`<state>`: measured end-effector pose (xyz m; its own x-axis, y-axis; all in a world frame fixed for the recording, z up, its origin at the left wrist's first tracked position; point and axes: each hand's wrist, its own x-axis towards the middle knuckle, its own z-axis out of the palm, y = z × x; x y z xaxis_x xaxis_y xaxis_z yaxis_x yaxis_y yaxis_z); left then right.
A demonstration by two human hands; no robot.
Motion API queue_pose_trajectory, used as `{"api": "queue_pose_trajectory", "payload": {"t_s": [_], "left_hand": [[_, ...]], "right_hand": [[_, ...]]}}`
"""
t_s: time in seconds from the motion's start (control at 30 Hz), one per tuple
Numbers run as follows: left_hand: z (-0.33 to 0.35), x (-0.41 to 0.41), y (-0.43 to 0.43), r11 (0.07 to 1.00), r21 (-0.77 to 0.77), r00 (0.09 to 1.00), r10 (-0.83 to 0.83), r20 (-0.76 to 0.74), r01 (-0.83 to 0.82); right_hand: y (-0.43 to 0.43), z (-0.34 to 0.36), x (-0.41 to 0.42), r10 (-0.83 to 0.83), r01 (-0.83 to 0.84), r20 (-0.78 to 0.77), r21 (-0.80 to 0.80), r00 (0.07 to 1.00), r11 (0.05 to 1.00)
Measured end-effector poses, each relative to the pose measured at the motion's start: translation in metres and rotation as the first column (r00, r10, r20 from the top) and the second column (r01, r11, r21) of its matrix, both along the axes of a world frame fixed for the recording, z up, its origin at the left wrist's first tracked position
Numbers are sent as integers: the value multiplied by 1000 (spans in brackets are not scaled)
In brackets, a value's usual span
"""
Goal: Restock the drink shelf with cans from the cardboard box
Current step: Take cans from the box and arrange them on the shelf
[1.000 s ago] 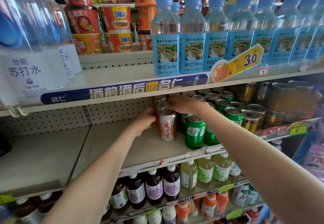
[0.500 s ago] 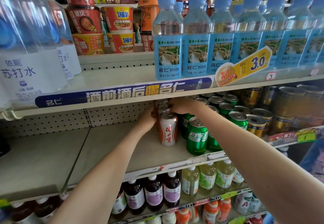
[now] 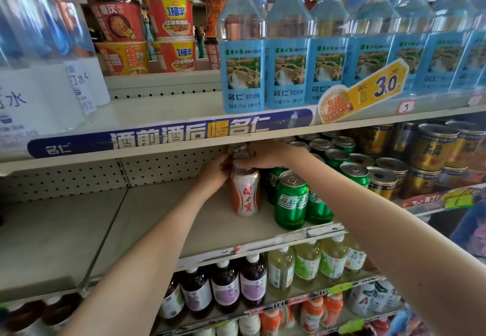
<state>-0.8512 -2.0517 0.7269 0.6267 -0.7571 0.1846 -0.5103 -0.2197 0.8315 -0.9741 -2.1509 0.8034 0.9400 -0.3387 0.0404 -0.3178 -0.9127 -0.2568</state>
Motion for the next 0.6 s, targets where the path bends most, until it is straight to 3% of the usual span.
{"api": "queue_pose_trajectory", "payload": {"t_s": [0.1, 0.17, 0.27, 0.43, 0.6], "left_hand": [[4, -3, 5, 998, -51, 957, -50, -286, 38], [0, -3, 6, 999, -13, 931, -49, -360, 48], [-8, -7, 7, 994, 87, 889, -21, -457, 68], [-10, -16, 7, 997, 72, 858, 14, -513, 27], [-6, -24, 13, 993, 114, 890, 43, -454, 10]], "right_hand": [[8, 2, -6, 20, -20, -109, -1, 994, 1000], [13, 0, -9, 3, -12, -174, -52, 985, 999], [15, -3, -12, -6, -8, -155, -92, 988, 996], [18, -5, -12, -17, 7, -133, -78, 991, 997], [23, -3, -14, -29, 18, -133, -79, 991, 997]]}}
